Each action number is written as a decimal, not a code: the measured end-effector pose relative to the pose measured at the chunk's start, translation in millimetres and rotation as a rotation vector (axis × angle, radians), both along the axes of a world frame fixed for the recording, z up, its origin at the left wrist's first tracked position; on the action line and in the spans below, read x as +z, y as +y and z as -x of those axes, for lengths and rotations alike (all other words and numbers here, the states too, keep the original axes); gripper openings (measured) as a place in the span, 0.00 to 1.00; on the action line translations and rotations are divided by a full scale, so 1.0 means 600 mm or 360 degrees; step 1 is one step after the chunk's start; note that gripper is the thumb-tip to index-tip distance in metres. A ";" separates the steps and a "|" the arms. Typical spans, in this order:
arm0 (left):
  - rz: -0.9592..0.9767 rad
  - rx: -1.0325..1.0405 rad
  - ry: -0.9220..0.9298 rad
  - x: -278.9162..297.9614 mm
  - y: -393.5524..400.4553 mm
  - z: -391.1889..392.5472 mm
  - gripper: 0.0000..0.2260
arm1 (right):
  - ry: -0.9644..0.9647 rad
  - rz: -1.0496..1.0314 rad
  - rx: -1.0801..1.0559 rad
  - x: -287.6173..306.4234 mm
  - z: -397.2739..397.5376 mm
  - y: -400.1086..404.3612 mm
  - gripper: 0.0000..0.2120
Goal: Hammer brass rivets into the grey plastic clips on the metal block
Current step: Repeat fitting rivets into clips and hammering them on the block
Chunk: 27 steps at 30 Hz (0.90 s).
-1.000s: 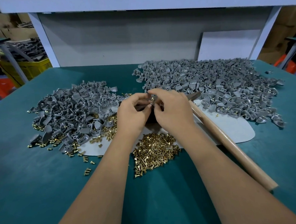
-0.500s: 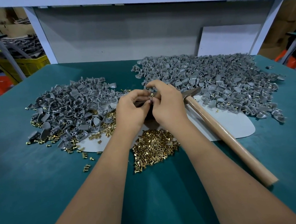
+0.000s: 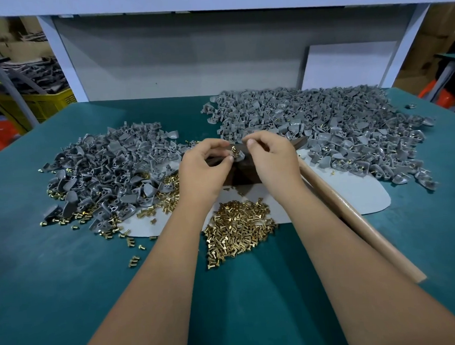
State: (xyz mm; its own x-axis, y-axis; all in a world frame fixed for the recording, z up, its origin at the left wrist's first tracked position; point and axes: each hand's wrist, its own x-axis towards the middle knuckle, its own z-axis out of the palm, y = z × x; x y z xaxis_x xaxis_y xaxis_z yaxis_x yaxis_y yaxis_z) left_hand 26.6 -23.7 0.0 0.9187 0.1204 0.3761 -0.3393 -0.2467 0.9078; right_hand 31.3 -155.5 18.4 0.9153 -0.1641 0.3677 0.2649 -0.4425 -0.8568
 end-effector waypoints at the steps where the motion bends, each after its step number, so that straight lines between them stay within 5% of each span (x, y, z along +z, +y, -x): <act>1: 0.0005 -0.0011 0.0003 0.000 0.000 0.000 0.14 | 0.0008 0.0066 0.0016 0.000 -0.001 0.000 0.07; 17: 0.0019 -0.0021 0.0054 -0.002 -0.003 -0.008 0.11 | -0.0208 0.0981 -0.0081 -0.002 -0.010 0.017 0.06; 27: 0.0017 -0.0002 0.0022 -0.004 -0.006 -0.009 0.13 | -0.0052 0.0867 -0.0118 0.009 -0.016 0.024 0.08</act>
